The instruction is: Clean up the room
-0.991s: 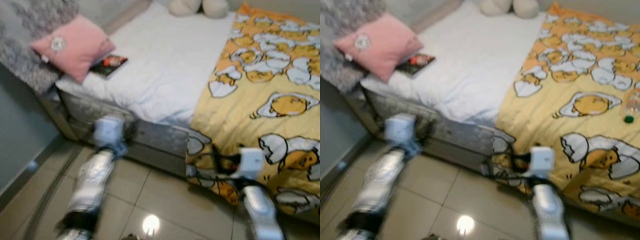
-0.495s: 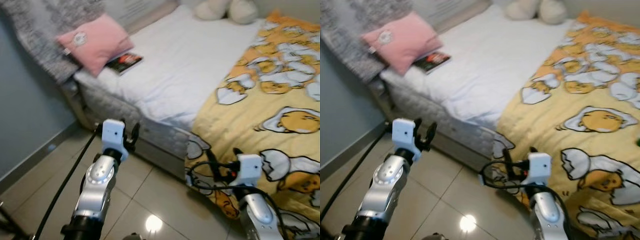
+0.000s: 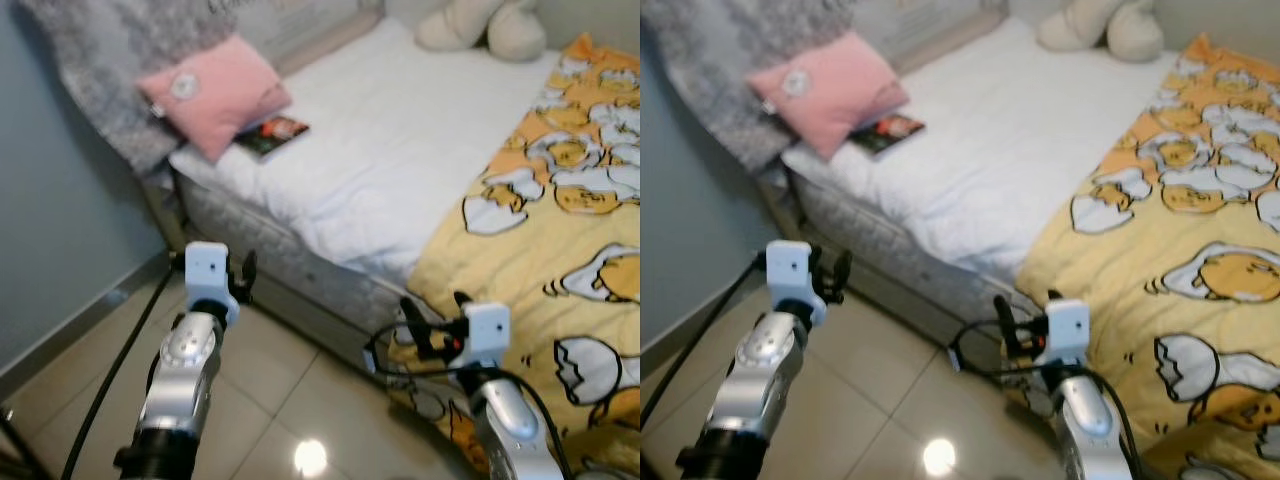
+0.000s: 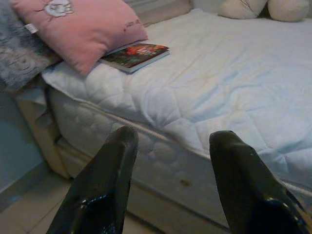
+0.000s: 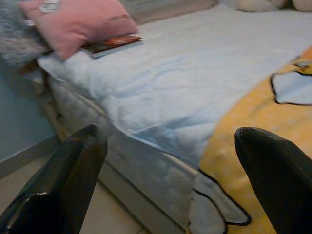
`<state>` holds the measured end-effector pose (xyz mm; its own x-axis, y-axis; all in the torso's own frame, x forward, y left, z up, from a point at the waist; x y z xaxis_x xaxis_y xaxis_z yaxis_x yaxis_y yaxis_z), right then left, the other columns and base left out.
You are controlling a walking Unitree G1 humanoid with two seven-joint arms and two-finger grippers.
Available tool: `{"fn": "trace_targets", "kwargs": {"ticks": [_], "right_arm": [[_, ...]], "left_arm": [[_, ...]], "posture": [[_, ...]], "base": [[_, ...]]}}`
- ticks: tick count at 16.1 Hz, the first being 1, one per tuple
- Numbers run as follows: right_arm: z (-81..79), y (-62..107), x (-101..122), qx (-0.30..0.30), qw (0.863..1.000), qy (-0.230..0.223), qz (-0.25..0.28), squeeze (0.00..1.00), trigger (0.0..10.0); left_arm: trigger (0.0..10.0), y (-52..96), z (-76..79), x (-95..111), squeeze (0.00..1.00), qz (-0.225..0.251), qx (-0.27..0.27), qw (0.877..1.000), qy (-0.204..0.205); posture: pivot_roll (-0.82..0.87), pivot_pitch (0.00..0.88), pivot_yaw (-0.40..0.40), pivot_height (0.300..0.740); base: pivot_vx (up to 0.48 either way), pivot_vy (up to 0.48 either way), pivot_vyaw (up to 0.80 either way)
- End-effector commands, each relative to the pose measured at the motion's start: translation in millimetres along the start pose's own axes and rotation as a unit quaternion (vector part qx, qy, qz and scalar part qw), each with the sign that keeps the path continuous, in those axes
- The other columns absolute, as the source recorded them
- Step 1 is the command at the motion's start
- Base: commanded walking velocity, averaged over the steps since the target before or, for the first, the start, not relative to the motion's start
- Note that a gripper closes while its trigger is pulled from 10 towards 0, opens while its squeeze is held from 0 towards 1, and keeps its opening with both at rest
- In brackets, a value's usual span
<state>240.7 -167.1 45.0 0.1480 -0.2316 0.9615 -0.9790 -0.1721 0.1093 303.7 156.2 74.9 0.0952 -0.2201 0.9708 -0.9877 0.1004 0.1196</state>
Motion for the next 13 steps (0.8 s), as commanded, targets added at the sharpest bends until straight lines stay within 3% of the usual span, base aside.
{"fn": "trace_targets", "kwargs": {"ticks": [1,11,13], "right_arm": [[11.3,2.3,-2.1,-0.027,1.000,-0.006,-0.007,0.00,10.0],[13.7,-2.2,-2.8,-0.030,1.000,-0.001,0.003,0.00,10.0],[14.0,-4.8,-3.8,-0.039,0.999,0.025,-0.010,0.00,10.0]], "left_arm": [[10.0,-1.2,6.7,-2.1,0.00,-0.010,-0.007,1.000,-0.006],[10.0,0.0,2.4,-3.3,0.00,-0.007,-0.014,0.999,-0.043],[10.0,-6.7,3.8,-3.2,0.00,-0.005,-0.034,0.998,-0.044]], "posture": [[0.01,0.000,0.043,0.740],[0.03,0.000,0.046,0.740],[0.01,0.000,0.053,0.740]], "base": [[0.000,0.000,0.00],[0.000,-0.068,0.61],[0.000,0.000,-0.38]]}}
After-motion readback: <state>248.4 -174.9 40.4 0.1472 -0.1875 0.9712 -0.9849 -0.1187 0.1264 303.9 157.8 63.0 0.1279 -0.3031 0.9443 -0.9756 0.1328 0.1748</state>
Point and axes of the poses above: a point about 5 cm out from each wrist's last joint towards the gripper, its own y axis pointing back from the gripper into the wrist, its own x axis along the axis of the wrist's last joint, z = x × y, the point moved 1 cm from there along -y, pointing out of the wrist towards the gripper, and after that the axes turned 12 degrees about -y, right-handed, at the moved point
